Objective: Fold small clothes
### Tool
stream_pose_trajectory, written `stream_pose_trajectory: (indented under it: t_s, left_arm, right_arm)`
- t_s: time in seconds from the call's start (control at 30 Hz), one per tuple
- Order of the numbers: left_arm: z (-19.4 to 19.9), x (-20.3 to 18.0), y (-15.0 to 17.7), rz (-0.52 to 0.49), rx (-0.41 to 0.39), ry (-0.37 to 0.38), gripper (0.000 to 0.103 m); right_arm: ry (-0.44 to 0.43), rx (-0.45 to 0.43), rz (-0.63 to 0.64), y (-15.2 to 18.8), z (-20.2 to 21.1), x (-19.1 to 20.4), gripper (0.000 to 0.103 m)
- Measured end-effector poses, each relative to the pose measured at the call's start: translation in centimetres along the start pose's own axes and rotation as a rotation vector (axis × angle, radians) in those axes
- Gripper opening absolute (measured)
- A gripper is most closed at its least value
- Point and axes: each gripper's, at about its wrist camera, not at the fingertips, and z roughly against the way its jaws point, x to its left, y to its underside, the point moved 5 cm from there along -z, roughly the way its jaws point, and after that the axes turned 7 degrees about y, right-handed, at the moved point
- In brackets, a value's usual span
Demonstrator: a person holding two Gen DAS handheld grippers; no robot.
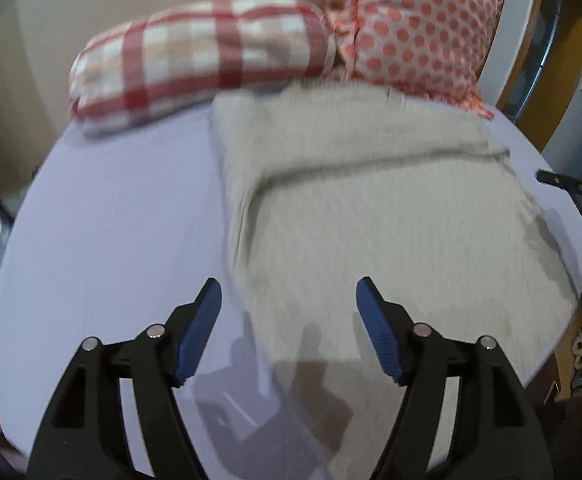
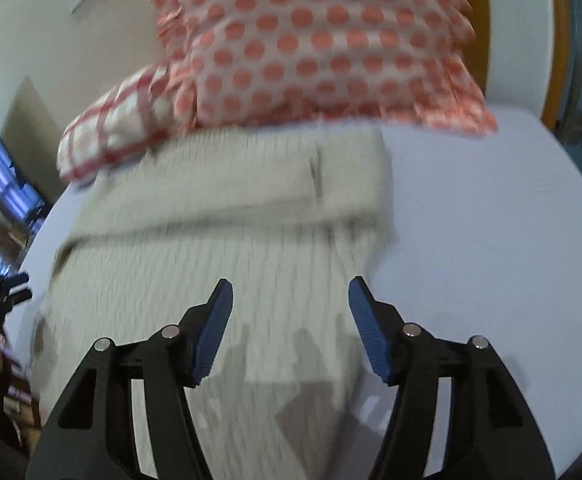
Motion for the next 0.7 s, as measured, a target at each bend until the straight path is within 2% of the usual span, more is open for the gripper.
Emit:
stream_pose_trajectory:
  t_s: [0.03, 0.17, 0.27, 0.43, 0.53, 0.6, 0.63, 0.7]
  left_arm:
    - [0.1, 0.1, 1.0, 0.02, 0.011, 0.017, 0.07]
    - [-0.4, -0.3, 5.2, 0.147, 0.062, 0.164, 0.068]
    - [0.1, -2.0, 6.9, 0.145, 0.048, 0.196, 0.068]
    - [0.6, -4.1, 8.3, 0.17, 0.046, 0.254, 0.067]
    - [0.7, -4.4, 8.7, 0.228, 0.048, 0.311, 0.058]
    - [0.7, -4.4, 8.9, 0.254, 0.052, 0.306, 0.045]
    - [0.7, -4.4, 9.0, 0.266, 0.056, 0.302, 0.041]
    - [0.4, -4.3, 9.1, 0.312, 0.08, 0.33, 0.023]
  right_arm:
    - [-0.003, 0.016, -0.021, 1.7, 0.4, -0.6, 0.061]
    - [-0.048, 0.053, -0.097, 5.9, 1.2, -1.5, 0.057]
    - [-0.076, 0.042, -0.121, 7.8, 1.8, -1.6, 0.053]
    - [-0.201, 0.05, -0.125, 10.5, 3.1, 0.0, 0.045]
    - [-0.291, 0.075, -0.136, 11.6, 3.3, 1.0, 0.033]
    - [-0.345, 0.087, -0.163, 12.0, 3.0, 1.1, 0.023]
    - [-0.363, 0.086, -0.177, 12.1, 3.0, 1.1, 0.022]
    - [-0.396, 0.094, -0.212, 12.4, 2.7, 0.9, 0.014]
